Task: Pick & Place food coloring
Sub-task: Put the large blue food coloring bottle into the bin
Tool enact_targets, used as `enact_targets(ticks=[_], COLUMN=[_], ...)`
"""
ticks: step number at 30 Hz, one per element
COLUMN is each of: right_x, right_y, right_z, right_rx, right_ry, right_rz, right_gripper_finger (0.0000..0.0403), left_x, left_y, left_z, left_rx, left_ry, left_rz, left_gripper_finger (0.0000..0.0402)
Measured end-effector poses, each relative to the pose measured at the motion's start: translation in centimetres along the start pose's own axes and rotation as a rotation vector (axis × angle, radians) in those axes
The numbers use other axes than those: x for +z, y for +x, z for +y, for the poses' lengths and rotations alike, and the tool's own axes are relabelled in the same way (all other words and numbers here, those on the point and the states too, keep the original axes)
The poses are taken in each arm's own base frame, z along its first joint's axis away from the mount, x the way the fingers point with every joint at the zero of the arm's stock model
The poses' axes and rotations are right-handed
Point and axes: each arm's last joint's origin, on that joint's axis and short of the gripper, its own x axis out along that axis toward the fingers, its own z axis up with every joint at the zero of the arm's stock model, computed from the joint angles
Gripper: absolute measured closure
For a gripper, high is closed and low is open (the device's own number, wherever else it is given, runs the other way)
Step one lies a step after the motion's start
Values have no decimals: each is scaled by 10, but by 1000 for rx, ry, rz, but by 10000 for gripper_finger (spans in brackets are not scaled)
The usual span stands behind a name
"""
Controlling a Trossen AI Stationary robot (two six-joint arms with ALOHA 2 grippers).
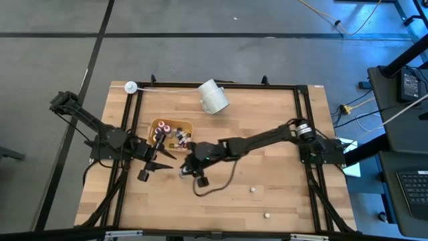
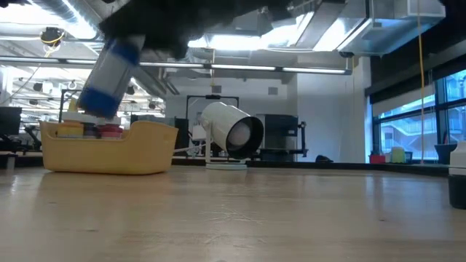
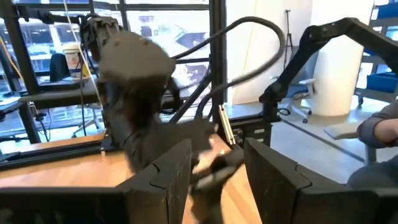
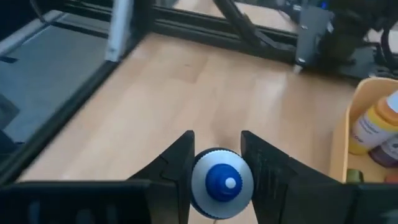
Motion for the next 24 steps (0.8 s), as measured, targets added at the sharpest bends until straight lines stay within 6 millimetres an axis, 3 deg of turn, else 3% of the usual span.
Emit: enact_targets(ticks=[10, 19, 24], right_x=[-21, -28, -31], right_y=[46, 50, 51], right_z=[-21, -20, -20], right_rx=[-17, -12, -11], right_ry=[37, 39, 41], right_rz=[122, 154, 168], right_gripper_finger=[285, 281, 228], left_x=[-1, -1, -2], left_y=[0, 0, 0], left_z=[0, -1, -1], left_rx=[-11, -16, -17], left_ry=[3, -4, -23], left_rz=[5, 7, 24], left_gripper_finger=[252, 252, 254])
